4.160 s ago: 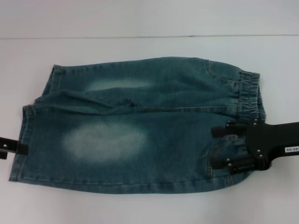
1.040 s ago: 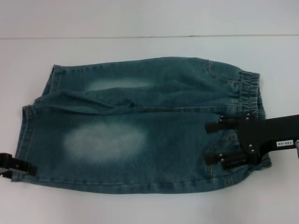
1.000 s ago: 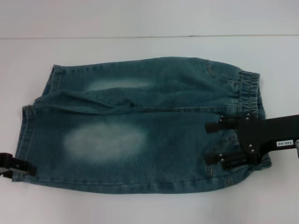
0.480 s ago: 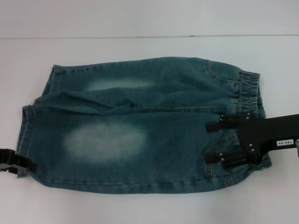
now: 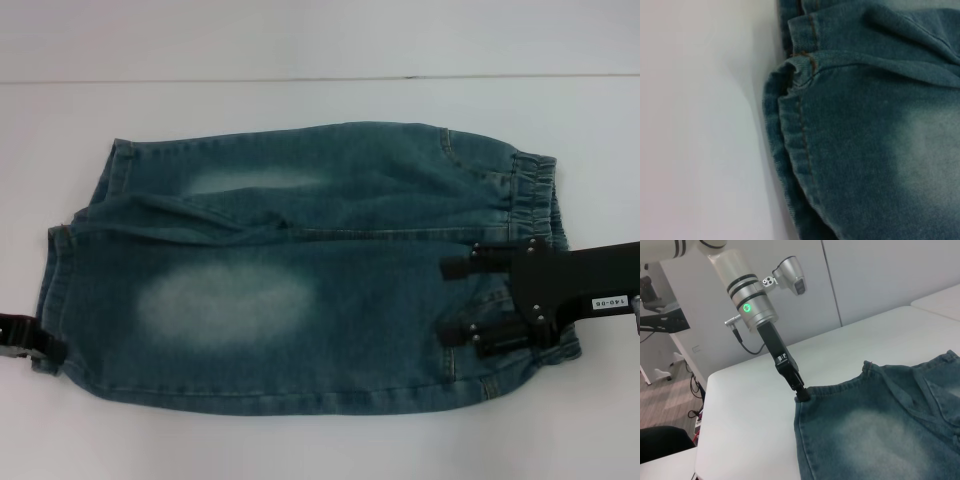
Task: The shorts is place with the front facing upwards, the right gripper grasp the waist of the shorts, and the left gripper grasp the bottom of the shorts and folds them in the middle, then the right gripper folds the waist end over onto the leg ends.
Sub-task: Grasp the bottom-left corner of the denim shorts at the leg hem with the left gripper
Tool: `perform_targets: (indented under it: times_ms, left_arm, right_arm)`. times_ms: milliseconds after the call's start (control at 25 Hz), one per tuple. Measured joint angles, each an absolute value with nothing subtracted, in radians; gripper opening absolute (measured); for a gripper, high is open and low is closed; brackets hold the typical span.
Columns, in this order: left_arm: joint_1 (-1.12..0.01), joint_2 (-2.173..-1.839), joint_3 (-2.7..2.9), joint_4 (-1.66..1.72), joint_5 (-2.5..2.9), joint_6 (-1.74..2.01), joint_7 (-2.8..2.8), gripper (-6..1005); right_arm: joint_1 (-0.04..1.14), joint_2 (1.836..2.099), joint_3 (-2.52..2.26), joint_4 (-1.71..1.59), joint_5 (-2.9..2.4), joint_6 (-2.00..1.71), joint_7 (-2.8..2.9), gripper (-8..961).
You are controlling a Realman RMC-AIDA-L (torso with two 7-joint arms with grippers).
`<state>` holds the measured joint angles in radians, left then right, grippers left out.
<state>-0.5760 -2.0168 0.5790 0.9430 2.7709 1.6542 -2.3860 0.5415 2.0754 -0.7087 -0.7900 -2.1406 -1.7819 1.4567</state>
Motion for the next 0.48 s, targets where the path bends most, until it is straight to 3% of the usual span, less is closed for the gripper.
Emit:
perform_targets:
  times_ms: [320,480]
  left_arm:
    - [-0.577,-2.018,0.58,0.949,2.771,1.665,-2.381,65]
    - [-0.577,-2.017,0.58,0.949,2.769,1.668,-2.372,64]
  right_arm:
    - [0.542,2.075,-0.706,-0.79,-2.14,-1.779,1.457,916]
    - [0.541,2.074,-0.702,-0.79,-2.137,-1.779,1.458,916]
